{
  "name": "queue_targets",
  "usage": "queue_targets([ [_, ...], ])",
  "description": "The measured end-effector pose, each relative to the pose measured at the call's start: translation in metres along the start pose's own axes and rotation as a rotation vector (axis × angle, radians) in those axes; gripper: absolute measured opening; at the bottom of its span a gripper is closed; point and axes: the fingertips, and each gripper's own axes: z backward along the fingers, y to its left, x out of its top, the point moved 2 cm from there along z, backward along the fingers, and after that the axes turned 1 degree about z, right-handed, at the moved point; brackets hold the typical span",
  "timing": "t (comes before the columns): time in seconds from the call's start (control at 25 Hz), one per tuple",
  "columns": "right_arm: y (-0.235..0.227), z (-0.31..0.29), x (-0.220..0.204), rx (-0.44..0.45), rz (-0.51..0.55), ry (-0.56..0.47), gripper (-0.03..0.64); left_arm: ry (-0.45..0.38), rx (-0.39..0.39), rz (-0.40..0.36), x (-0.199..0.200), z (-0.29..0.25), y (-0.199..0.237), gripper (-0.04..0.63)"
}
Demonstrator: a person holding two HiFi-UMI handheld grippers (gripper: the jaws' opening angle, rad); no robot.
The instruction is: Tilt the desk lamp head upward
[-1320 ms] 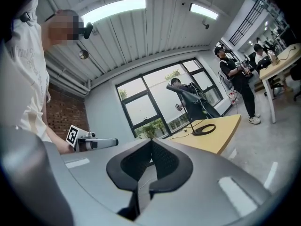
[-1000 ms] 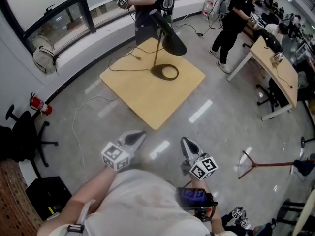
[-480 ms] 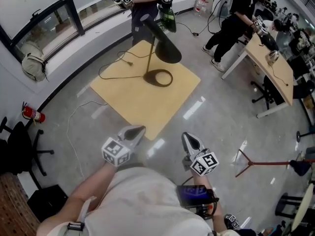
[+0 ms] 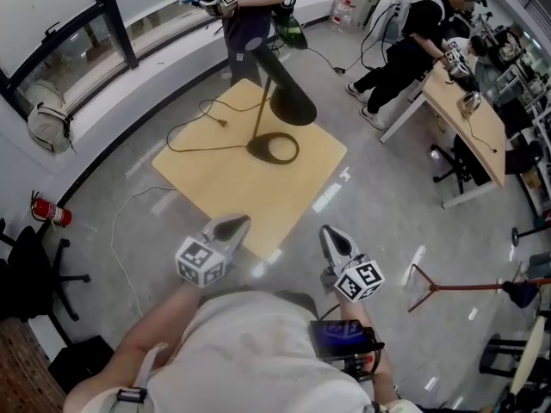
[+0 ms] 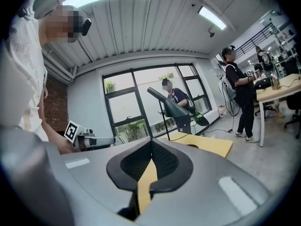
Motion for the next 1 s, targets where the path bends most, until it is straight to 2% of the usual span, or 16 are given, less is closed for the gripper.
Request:
queue_targets([
  [0.28, -0.014, -0.009, -0.002, -0.006, -0.027, -0.009, 0.012, 0.021, 0.007, 0.0, -0.001, -0.005, 0.008, 0.002],
  [0.6, -0.033, -0.042, 0.005, 0.06, -0.002, 0.018, 0.012, 0.01, 0.062, 0.005, 0.008, -0.022, 0.026, 0.002],
  [0.88, -0.064, -0.104, 0.047, 0.157, 0.07, 0.012, 0.012, -0.05, 0.112, -0.02, 0.045, -0.054, 0.061, 0.002],
  [1.0, -0.077, -0.121, 0.064, 0.184, 0.068, 0.007, 0.012, -0.053, 0.129, -0.014, 0.061, -0.073, 0.067, 0.002],
])
